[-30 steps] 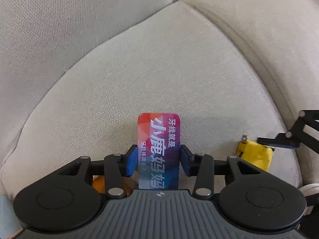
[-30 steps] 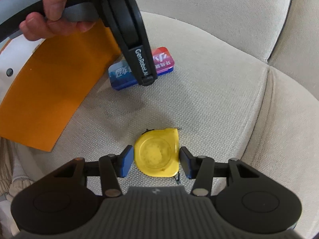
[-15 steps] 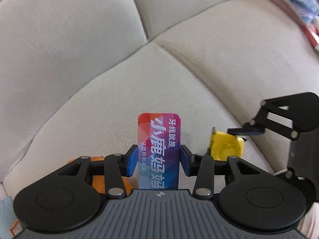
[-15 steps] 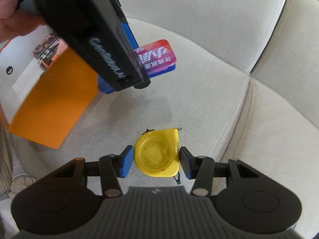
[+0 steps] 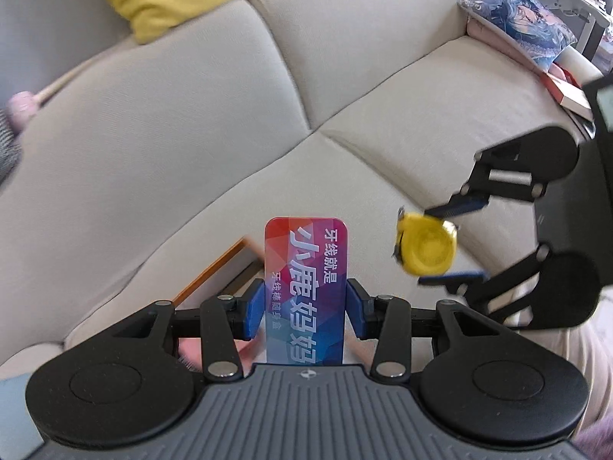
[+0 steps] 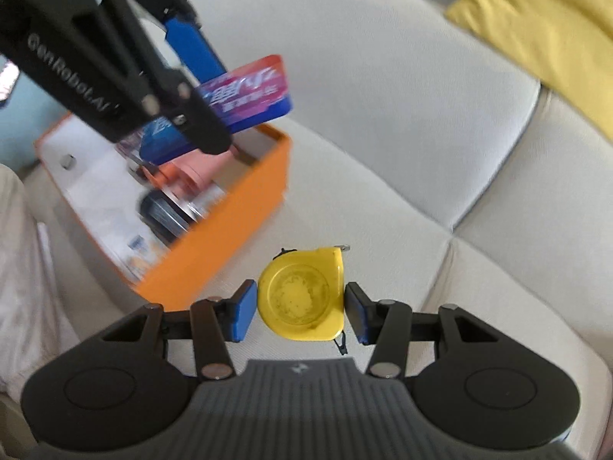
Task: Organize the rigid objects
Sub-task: 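Carry the tape measure and printed tin over the orange box with both grippers, then lower the tape measure and printed tin into the box and open both grippers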
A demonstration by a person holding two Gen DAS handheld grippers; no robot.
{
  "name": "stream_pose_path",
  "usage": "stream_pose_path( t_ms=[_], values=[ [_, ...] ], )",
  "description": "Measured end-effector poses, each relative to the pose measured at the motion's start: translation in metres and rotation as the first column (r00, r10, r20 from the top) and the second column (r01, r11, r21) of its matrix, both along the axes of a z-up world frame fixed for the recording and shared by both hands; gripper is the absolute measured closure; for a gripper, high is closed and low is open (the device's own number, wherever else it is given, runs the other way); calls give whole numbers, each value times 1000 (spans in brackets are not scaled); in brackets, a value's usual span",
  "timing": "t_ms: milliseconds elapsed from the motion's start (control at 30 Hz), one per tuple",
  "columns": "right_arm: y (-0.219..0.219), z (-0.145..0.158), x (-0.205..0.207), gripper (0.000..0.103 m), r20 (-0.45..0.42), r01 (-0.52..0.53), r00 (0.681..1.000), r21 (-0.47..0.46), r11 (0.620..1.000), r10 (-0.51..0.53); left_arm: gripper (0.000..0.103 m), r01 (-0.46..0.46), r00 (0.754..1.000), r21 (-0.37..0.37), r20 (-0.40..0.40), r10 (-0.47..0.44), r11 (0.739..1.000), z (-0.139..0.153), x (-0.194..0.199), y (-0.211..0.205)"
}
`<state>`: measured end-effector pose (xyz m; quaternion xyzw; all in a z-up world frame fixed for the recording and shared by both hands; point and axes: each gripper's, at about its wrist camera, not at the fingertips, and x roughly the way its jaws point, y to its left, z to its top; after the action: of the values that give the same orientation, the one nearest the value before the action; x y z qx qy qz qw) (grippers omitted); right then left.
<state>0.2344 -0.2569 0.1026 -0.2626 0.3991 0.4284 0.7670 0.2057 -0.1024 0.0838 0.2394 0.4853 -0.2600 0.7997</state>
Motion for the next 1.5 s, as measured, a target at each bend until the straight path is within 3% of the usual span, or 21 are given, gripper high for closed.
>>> stream_pose_path(
  t_ms=[167,333,400,533,700,800,1067,1500],
  values=[
    [16,23,-32,52,7,-47,999,68,997,47,53,-88,996,29,6,88,996,-4,-13,49],
    [59,15,-50,52,-18,-79,997,96,992,81,53,-244,968,-8,-55,244,970,-27,-13,102],
    [77,7,-57,52,-44,-76,996,93,993,80,53,-304,949,-39,-102,299,952,-43,-7,120],
    [116,-15,-57,52,-104,-52,993,71,996,59,53,-421,886,-69,-244,394,904,-89,11,145],
    [143,-42,-48,52,-142,-35,989,33,999,39,53,-489,816,-20,-364,449,872,-136,17,169],
    [152,-52,-41,52,-144,-41,989,23,999,44,53,-504,787,-2,-413,458,864,-163,25,170],
    [166,-73,-23,51,-175,-57,983,12,998,59,53,-569,699,6,-524,487,822,-201,43,174],
    [169,-96,-20,51,-212,-82,974,-10,997,78,50,-635,661,-47,-549,511,771,-216,44,179]
  ],
)
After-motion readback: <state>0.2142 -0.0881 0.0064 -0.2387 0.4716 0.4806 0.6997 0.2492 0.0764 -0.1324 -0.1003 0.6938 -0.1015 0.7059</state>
